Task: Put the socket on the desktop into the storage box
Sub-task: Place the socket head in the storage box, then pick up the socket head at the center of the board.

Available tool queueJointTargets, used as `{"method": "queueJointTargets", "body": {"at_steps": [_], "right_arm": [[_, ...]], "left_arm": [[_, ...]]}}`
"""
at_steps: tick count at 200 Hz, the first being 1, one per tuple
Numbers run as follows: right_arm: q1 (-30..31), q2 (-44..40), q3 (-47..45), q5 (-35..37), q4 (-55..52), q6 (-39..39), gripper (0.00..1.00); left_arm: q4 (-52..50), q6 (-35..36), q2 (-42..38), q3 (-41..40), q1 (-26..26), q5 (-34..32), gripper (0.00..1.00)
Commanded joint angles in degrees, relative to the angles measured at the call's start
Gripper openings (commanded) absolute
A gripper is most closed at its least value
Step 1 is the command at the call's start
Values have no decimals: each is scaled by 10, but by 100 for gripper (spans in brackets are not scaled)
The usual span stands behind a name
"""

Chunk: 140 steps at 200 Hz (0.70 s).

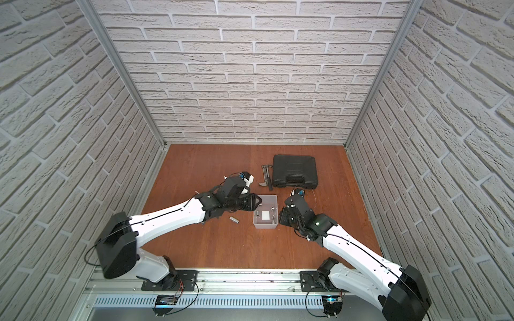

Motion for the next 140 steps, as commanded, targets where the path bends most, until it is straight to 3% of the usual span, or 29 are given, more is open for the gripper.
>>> {"method": "queueJointTargets", "body": {"at_steps": [1, 30, 55, 74, 119, 140], "right_arm": [[37, 24, 36, 14, 30, -34, 28], [79, 65, 63, 24, 47, -48, 30], [100, 91, 82, 41, 49, -52, 34], [104, 98, 87, 44, 51, -52, 37], [108, 103, 99, 44, 39, -55, 36], [109, 94, 97, 48, 32, -56, 36]], "left_arm": [[-96, 42, -73, -35, 18, -96, 45], [-162, 12, -159, -120, 84, -125, 47], [-163, -25, -219, -204, 166, -89, 48], [-157, -33, -236, -236, 198, -76, 51], [-107, -7, -147, -218, 208, -25, 50], [-98, 5, -100, -192, 208, -31, 49]]}}
